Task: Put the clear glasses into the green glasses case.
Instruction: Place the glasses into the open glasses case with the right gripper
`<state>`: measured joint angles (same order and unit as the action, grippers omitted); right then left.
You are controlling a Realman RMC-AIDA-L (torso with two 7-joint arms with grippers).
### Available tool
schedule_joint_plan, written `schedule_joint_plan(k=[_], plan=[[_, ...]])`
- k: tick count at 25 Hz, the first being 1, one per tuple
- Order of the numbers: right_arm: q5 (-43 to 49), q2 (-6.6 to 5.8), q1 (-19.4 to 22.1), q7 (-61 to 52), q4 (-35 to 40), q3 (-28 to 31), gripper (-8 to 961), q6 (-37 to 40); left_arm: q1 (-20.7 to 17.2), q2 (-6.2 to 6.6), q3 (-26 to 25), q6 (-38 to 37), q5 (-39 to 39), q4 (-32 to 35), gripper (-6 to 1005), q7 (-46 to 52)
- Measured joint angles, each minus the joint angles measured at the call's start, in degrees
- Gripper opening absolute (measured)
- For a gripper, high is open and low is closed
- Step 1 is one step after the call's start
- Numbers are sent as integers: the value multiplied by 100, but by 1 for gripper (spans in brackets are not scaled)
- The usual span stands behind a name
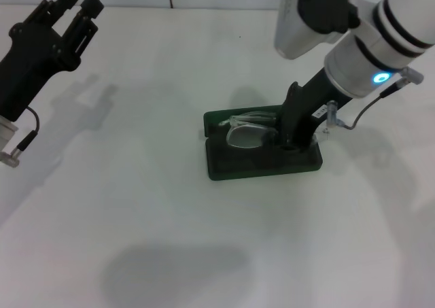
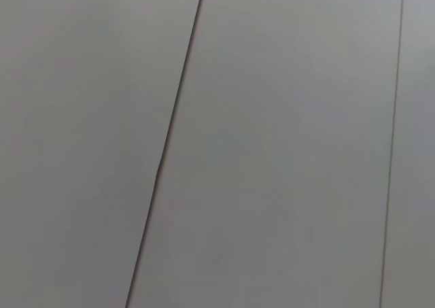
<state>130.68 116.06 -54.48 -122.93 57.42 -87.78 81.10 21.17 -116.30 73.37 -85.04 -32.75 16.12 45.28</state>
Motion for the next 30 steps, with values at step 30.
schedule_joint_plan(k=[30], plan=[[173, 12, -446, -701, -557, -890, 117, -404, 122, -51, 5, 67, -49, -24, 508, -3]])
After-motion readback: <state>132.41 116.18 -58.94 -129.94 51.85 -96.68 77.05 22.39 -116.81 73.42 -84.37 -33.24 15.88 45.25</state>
